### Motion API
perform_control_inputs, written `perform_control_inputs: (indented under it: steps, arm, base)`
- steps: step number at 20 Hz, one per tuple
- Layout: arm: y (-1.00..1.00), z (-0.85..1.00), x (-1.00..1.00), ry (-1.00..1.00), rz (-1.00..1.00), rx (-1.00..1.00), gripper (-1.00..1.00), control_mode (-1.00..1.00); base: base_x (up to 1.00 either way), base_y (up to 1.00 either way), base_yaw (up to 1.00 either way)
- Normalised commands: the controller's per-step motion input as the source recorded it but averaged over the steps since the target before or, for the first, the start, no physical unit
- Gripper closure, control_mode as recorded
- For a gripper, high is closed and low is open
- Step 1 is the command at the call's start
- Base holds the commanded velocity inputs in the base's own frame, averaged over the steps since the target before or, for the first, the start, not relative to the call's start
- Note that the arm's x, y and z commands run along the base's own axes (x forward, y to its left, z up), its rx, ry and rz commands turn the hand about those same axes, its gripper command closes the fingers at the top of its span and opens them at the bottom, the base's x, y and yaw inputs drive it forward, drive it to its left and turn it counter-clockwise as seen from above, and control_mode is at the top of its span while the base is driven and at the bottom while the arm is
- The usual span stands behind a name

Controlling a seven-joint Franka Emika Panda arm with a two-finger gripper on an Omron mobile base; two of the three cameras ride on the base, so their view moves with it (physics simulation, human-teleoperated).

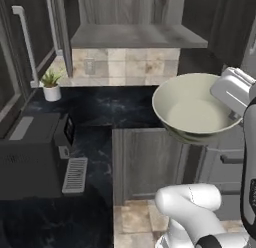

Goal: Pick up the bowls from the cabinet and place each bowl in front of a stool on the dining counter.

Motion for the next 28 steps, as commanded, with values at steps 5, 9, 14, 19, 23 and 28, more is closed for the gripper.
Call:
perform_control_inputs:
  steps: [5,9,14,19,23,28]
  arm:
    - [0.00,0.00,0.00,0.00,0.00,0.00,1.00,1.00]
    - [0.00,0.00,0.00,0.00,0.00,0.00,1.00,1.00]
    - [0.00,0.00,0.00,0.00,0.00,0.00,1.00,1.00]
    - [0.00,0.00,0.00,0.00,0.00,0.00,1.00,1.00]
    - [0.00,0.00,0.00,0.00,0.00,0.00,1.00,1.00]
    - [0.00,0.00,0.00,0.00,0.00,0.00,1.00,1.00]
  base:
    - [-0.94,-0.20,-0.52]
    - [-0.72,-0.04,-0.65]
    - [-0.34,-0.09,-0.70]
    - [-0.01,-0.25,-0.71]
    - [0.00,-0.14,-0.65]
    - [0.43,0.00,-0.56]
